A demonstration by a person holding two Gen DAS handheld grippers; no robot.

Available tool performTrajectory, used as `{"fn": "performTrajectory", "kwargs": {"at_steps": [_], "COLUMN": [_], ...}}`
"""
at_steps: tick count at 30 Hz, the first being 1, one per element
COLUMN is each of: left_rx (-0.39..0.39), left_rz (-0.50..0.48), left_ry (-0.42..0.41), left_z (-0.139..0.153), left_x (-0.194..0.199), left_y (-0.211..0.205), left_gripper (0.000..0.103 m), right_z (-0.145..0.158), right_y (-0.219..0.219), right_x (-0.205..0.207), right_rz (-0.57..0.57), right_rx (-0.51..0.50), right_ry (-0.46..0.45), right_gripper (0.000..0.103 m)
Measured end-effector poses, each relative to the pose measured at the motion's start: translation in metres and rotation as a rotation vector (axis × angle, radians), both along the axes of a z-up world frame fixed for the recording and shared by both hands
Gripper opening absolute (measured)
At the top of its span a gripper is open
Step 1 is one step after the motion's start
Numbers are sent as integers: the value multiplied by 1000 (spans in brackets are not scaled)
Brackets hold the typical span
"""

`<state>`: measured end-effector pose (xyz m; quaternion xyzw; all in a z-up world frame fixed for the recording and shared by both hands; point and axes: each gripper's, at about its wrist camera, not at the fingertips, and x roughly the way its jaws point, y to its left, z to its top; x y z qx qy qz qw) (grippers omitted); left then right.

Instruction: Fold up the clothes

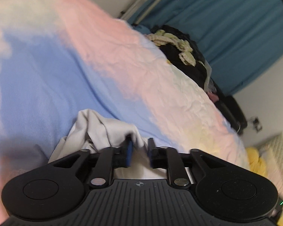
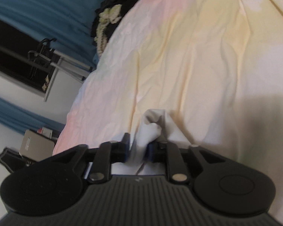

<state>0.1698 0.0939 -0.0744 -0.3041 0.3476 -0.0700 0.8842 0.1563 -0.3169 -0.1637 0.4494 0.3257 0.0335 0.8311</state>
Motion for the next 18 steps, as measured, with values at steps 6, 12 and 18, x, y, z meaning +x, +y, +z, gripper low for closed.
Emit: {"fn": "performTrajectory", "kwargs": {"at_steps": [6, 12, 18], "left_rx": [213, 342, 384], "left_rz": [-92, -132, -148], "left_ry": [-190, -344, -399], "left_z": [45, 80, 89], "left_x": [-57, -128, -191], "left_y": [-32, -47, -54], "left_gripper": [73, 82, 89], "right_z": [43, 82, 101], "right_y": [13, 26, 38], "right_x": [-43, -101, -171], "right_rz": [99, 162, 219], "right_rx": [-134, -307, -468], "right_ry": [-150, -309, -471], "right_gripper": [51, 51, 53]}}
